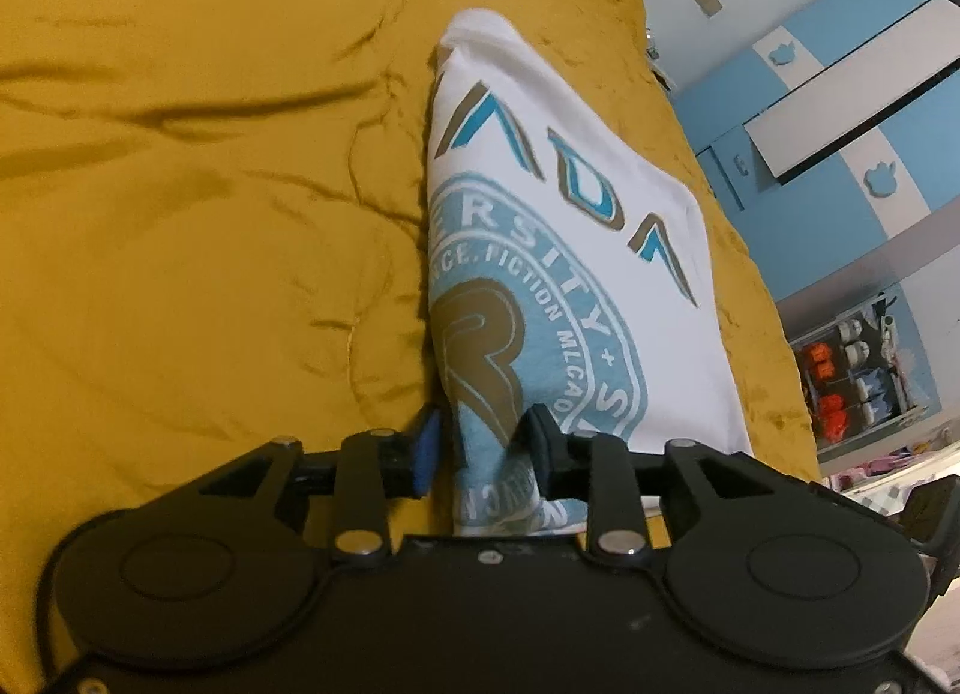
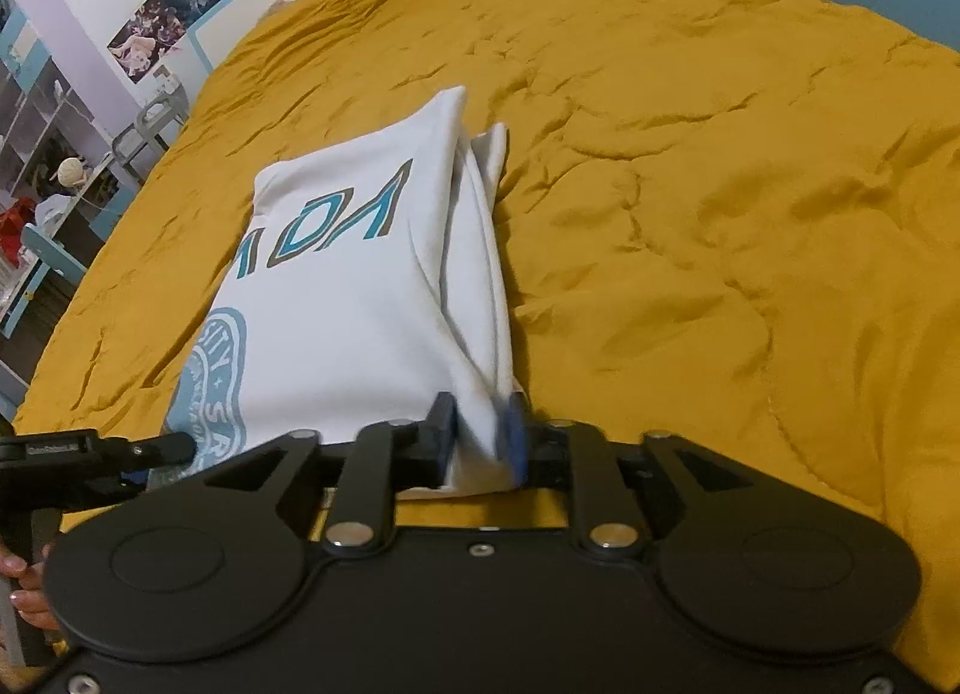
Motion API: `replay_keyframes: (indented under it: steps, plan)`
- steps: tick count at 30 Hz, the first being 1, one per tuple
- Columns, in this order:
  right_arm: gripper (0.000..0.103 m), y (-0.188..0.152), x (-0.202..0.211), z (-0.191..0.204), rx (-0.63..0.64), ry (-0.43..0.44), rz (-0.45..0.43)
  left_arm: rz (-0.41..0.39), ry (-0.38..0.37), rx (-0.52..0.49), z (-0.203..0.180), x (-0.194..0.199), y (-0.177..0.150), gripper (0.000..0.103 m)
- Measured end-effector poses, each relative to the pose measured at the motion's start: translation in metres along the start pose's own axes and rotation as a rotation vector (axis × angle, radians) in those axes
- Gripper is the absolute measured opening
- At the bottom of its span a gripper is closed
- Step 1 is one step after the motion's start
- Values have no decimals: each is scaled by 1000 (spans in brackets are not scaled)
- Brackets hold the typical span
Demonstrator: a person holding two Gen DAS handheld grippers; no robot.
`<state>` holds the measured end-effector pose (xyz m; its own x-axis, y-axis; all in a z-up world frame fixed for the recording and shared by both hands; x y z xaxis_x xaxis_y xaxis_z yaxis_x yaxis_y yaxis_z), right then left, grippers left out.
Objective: Fold small clothes
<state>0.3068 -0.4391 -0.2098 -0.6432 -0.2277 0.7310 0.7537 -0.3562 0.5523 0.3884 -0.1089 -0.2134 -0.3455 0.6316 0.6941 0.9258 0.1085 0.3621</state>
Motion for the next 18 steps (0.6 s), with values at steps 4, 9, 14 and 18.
replay_keyframes:
  steps: [4, 9, 14, 18]
  plan:
    - [38, 4, 13, 0, 20, 16, -44, -69, 5, -10, -5, 22, 13, 56]
    - [38, 35, 12, 4, 61, 23, -104, -96, 29, -19, -7, 23, 35, 56]
    - [43, 65, -22, 5, 57, 51, -66, -85, 25, 33, 0, 0, 58, 63]
    - [54, 77, -43, -9, -3, 90, -28, -43, -9, 84, 11, -21, 70, 68]
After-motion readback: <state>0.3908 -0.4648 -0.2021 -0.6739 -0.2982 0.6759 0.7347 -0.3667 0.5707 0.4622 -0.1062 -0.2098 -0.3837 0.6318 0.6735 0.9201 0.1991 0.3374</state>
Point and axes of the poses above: each gripper's, at about its wrist camera, not at the fingertips, and x roughly against the way its jaws point, z to its left, y to its top, the point moved 1 cm from there along -x, roughly the way its jaws point, and after that the axes turned 6 degrees about z, right-handed, at the moved point
